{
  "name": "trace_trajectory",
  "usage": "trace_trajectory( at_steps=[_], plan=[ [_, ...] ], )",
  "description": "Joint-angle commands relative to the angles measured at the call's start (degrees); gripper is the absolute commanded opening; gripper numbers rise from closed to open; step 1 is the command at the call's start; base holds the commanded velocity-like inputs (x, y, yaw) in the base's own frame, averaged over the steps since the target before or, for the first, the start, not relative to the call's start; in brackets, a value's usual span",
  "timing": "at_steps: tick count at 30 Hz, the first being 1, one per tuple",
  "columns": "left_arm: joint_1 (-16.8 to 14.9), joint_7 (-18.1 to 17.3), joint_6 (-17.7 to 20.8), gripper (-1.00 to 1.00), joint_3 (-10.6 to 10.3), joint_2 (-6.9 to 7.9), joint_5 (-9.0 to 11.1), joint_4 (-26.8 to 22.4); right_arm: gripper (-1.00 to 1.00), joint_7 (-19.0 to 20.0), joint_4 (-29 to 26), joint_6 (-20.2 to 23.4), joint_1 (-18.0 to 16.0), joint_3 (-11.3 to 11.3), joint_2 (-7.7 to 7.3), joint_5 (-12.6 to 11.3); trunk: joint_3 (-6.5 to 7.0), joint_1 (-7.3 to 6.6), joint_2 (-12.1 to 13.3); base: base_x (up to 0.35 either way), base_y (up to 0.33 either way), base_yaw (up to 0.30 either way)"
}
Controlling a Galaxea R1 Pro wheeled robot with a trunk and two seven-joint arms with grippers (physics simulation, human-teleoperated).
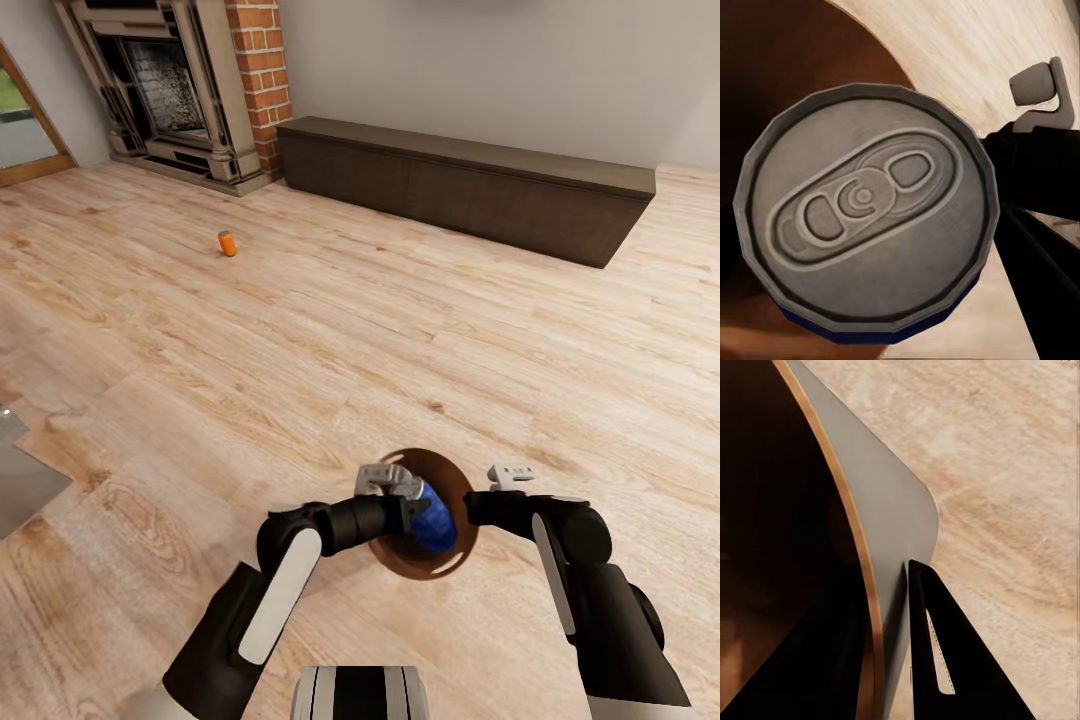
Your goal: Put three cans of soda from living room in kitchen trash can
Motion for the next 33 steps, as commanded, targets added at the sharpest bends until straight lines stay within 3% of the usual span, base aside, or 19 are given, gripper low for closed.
trace_trajectory(
  at_steps=[1,4,12,19,23,27,33],
  plan=[
    [0.00,1.31,-0.09,-1.00,-0.95,0.00,0.00,-0.04,-1.00,0.29,-0.01,0.17,-0.01,0.02,0.01,-1.42,0.00,-0.01,0.00,0.000,0.000,0.000],
    [0.00,3.82,-1.03,-1.00,-3.30,0.00,-0.08,-0.12,-1.00,0.29,-0.01,0.17,-0.01,0.02,0.01,-1.42,0.00,-0.01,0.00,0.000,0.000,0.000],
    [0.00,8.85,-1.60,-1.00,-4.94,0.00,-1.67,-0.29,-1.00,0.29,-0.01,0.17,-0.01,0.02,0.01,-1.42,0.00,-0.01,0.00,0.000,0.000,0.000],
    [0.00,9.48,-1.81,-1.00,-5.90,0.00,-3.12,-0.16,-1.00,0.29,-0.01,0.17,-0.01,0.08,0.01,-1.42,0.00,-0.01,0.00,0.000,0.000,0.000],
    [0.00,9.65,-4.06,-1.00,-7.19,0.00,-6.52,0.32,-1.00,0.29,-0.01,0.17,-0.01,0.10,0.01,-1.42,0.00,-0.01,0.00,0.000,0.000,0.000],
    [0.00,9.66,-5.53,-1.00,-8.70,0.00,-7.50,1.21,-1.00,0.29,-0.01,0.17,-0.01,0.10,0.01,-1.42,0.00,-0.01,0.00,0.000,0.000,0.000],
    [0.00,9.66,-6.28,-1.00,-8.94,0.00,-7.62,1.78,-1.00,0.29,-0.01,0.17,-0.01,0.10,0.01,-1.42,0.00,-0.01,0.00,0.000,0.000,0.000]
  ],
)
